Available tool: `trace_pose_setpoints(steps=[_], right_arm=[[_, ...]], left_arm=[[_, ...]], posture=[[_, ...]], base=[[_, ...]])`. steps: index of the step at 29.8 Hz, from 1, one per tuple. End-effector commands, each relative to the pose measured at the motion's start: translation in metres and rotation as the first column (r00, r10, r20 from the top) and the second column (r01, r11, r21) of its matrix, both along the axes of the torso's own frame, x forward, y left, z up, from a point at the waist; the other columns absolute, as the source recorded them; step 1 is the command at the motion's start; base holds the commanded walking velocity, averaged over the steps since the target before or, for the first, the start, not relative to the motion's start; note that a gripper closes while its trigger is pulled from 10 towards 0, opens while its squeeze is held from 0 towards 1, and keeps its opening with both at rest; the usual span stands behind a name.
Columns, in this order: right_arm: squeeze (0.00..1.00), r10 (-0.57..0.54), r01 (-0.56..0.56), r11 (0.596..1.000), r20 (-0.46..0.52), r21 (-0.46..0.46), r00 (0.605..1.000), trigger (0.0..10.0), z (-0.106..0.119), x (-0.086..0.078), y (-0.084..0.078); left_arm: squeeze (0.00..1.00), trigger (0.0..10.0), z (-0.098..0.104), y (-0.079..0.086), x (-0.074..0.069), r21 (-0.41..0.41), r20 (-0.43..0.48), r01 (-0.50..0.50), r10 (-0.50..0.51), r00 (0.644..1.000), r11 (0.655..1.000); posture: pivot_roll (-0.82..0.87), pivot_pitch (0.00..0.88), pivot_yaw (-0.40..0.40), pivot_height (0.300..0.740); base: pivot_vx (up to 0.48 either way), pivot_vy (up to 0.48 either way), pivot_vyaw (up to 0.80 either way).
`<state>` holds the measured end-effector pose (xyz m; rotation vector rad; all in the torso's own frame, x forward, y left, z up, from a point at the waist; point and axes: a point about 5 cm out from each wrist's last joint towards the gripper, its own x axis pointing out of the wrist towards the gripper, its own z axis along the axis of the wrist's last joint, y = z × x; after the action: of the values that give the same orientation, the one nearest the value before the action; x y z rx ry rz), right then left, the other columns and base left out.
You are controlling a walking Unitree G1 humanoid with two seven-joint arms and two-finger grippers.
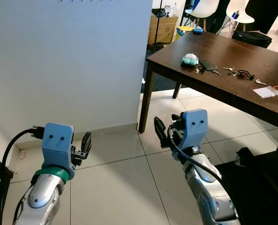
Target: Hang keys on a hook
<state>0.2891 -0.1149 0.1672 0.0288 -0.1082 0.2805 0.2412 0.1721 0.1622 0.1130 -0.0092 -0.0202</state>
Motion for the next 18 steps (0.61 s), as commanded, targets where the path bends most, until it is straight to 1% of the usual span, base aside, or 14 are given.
trace_pose_setpoints(steps=[1,8,13,18], right_arm=[[0.00,0.002,-0.002,1.000,-0.001,0.007,1.000,10.0,0.0003,-0.0007,-0.0008],[0.00,0.010,-0.010,1.000,-0.009,0.010,1.000,10.0,0.0001,-0.0011,-0.0005],[0.00,0.020,-0.020,1.000,-0.012,0.015,1.000,10.0,-0.0002,-0.0004,0.0013],[0.00,0.020,-0.020,1.000,-0.020,0.017,1.000,10.0,-0.0008,0.0002,0.0021]], left_arm=[[0.00,10.0,-0.0004,0.0016,-0.0002,0.007,-0.006,-0.012,0.012,1.000,1.000],[0.00,10.0,0.0000,0.0026,0.0006,0.010,0.005,-0.028,0.028,1.000,1.000],[0.00,10.0,-0.0046,-0.0017,-0.0025,0.006,-0.023,-0.022,0.022,1.000,1.000],[0.00,10.0,-0.0034,-0.0012,-0.0004,0.005,-0.019,-0.024,0.024,1.000,1.000]], posture=[[-0.05,0.000,0.058,0.740],[-0.05,0.000,0.053,0.740],[-0.05,0.000,0.049,0.740],[-0.05,0.000,0.051,0.740]], base=[[0.000,0.000,0.00],[0.000,0.000,0.00],[0.000,0.000,0.00],[0.000,0.000,0.00]])
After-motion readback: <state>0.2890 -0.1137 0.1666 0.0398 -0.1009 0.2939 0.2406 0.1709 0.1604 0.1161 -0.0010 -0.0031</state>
